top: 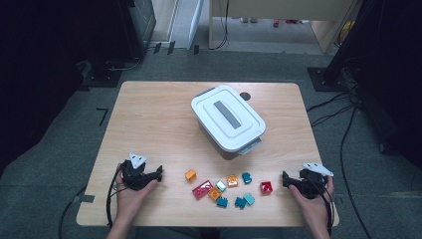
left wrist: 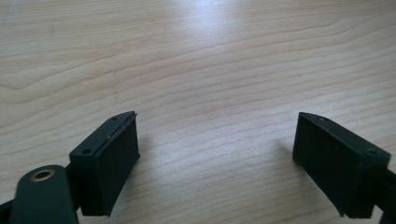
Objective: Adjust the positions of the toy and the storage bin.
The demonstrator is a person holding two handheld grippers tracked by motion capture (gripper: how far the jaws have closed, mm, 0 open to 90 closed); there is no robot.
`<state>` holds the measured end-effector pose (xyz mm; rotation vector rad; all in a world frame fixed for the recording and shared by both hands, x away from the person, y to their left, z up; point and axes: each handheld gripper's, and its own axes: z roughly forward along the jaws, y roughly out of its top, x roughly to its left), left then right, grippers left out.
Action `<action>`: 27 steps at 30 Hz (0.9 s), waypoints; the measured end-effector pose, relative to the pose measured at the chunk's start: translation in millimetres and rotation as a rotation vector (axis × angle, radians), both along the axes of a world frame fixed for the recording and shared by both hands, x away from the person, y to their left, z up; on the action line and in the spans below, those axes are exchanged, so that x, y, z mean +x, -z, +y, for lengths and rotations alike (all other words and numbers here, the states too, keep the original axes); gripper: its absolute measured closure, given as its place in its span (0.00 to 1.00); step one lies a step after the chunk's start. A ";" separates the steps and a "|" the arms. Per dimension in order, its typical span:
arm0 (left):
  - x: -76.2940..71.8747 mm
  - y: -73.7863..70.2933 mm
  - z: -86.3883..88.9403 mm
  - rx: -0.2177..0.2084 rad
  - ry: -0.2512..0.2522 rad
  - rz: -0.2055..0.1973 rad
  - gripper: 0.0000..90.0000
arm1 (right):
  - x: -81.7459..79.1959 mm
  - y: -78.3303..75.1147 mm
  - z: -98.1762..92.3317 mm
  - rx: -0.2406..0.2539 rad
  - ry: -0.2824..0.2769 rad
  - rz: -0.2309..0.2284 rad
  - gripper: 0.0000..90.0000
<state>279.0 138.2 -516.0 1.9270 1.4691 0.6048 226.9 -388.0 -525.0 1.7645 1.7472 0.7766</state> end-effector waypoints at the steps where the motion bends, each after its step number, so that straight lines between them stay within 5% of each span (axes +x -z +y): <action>1: 0.7 -1.6 0.8 -0.026 0.000 0.000 0.16 | -0.7 -0.6 -0.9 0.002 0.006 -0.002 0.12; 10: 15.7 -35.0 -13.5 -0.054 0.027 -0.120 0.23 | -11.6 -30.5 16.8 -0.007 0.001 -0.101 0.23; 16: 36.3 -57.4 -26.4 -0.061 0.038 -0.175 0.27 | -16.1 -55.8 49.8 0.043 -0.083 -0.184 0.29; 27: 64.1 -73.2 -51.1 -0.089 0.102 -0.173 0.29 | 3.6 -75.5 111.5 0.086 -0.210 -0.217 0.23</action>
